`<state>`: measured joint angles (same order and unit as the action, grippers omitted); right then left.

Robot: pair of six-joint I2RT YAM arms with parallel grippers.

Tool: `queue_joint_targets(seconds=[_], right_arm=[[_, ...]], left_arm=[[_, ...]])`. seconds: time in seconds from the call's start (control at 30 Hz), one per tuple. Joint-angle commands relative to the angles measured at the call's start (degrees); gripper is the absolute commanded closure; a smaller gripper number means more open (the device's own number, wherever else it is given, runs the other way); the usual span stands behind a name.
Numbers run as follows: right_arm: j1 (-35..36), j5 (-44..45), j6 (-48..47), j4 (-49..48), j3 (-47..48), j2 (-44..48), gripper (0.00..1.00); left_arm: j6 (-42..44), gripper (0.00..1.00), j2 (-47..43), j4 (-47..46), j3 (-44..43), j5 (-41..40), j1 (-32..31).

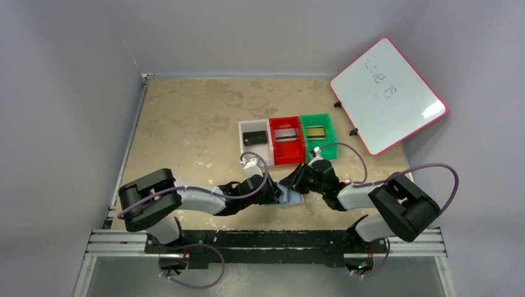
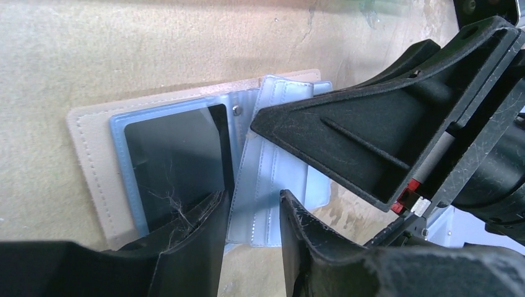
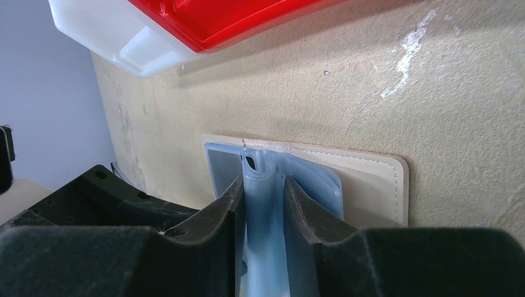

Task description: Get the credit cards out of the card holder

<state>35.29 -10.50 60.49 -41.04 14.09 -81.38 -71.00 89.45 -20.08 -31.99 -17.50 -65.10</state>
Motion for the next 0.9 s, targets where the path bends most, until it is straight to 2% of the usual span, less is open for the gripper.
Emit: queue_joint_targets(seconds=[0.0, 0.2, 0.57, 0.77, 0.87], right_arm=[[-0.4, 0.0, -0.5, 2.7, -1.1, -0.7, 0.69], [-0.5, -0.7, -1.8, 5.8, 0.7, 3.3, 0.57], [-0.6, 9.7, -6.0, 27.8, 7.2, 20.1, 0.24], [-0.6, 18.6, -6.0, 39.9, 9.8, 29.5, 0.22], [-0.6, 21.0, -5.5, 42.8, 9.8, 33.8, 0.21]], left_arm=[[-1.1, 0.65, 1.7, -3.2, -1.1, 2.2, -0.5], [-0.6, 0.72, 1.0, -5.5, -1.3, 3.5, -0.5], [2.5, 0.73, 4.4, -7.7, -6.3, 7.8, -0.5], [4.7, 0.73, 8.4, -7.3, -11.0, 11.9, -1.2], [5.7, 0.68, 11.2, -6.7, -13.4, 14.2, -2.0]])
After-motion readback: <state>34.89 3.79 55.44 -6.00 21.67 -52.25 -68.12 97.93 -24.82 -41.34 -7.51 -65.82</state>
